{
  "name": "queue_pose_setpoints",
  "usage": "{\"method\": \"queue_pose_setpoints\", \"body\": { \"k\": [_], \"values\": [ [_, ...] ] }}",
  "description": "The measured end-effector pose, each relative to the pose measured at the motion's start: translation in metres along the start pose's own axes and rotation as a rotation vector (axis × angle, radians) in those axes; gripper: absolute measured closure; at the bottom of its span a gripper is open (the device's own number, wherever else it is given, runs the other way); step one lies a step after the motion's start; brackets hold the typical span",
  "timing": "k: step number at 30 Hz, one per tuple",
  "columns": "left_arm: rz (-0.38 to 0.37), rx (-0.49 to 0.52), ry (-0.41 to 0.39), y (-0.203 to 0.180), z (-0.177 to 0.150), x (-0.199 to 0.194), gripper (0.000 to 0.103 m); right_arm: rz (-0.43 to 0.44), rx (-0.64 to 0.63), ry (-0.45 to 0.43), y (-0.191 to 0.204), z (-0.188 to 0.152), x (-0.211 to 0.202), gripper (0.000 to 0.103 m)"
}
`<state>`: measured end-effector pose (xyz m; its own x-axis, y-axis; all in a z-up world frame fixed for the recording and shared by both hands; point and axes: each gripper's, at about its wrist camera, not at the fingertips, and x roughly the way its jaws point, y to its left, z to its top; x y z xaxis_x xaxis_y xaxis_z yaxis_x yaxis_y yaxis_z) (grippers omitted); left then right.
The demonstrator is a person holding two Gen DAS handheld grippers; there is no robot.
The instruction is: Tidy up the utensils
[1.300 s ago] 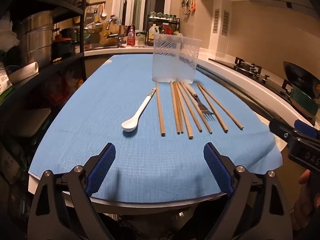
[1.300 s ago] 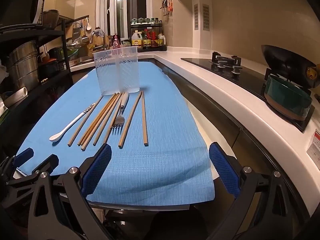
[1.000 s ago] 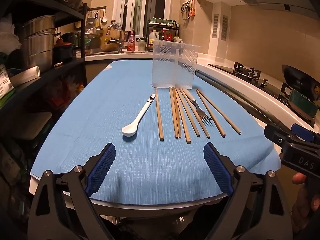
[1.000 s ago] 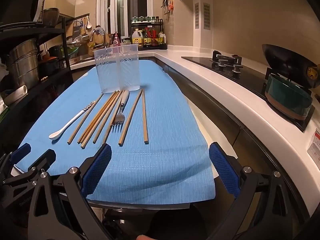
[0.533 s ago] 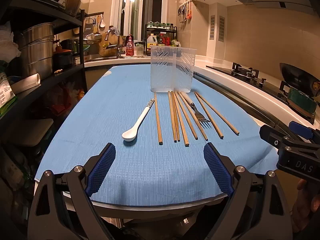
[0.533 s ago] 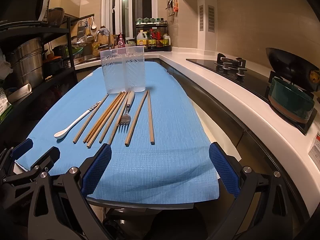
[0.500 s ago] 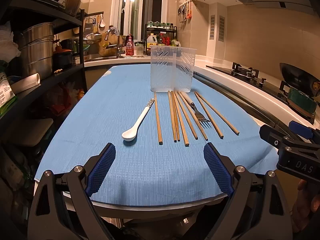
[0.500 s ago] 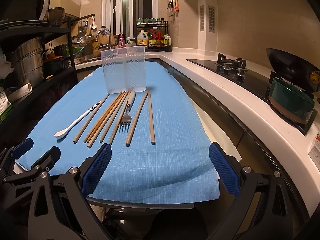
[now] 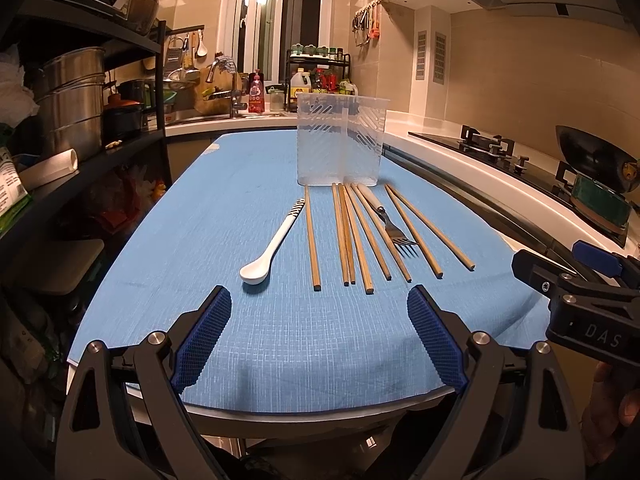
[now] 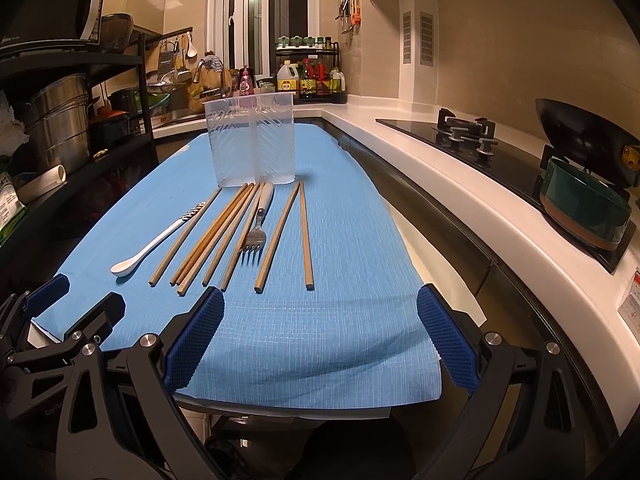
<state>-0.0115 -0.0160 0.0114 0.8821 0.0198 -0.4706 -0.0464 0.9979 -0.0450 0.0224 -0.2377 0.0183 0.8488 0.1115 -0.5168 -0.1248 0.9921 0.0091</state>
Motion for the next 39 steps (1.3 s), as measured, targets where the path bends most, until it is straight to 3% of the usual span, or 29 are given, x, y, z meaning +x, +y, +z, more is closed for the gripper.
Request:
{"method": "queue_pose_setpoints", "body": {
  "k": [39],
  "values": [
    [0.002, -0.005, -0.001, -0.0001, -0.0007, -0.0002, 0.016, 0.003, -0.012, -0.001, 0.0019, 0.0027, -0.0009, 0.013]
  ]
}}
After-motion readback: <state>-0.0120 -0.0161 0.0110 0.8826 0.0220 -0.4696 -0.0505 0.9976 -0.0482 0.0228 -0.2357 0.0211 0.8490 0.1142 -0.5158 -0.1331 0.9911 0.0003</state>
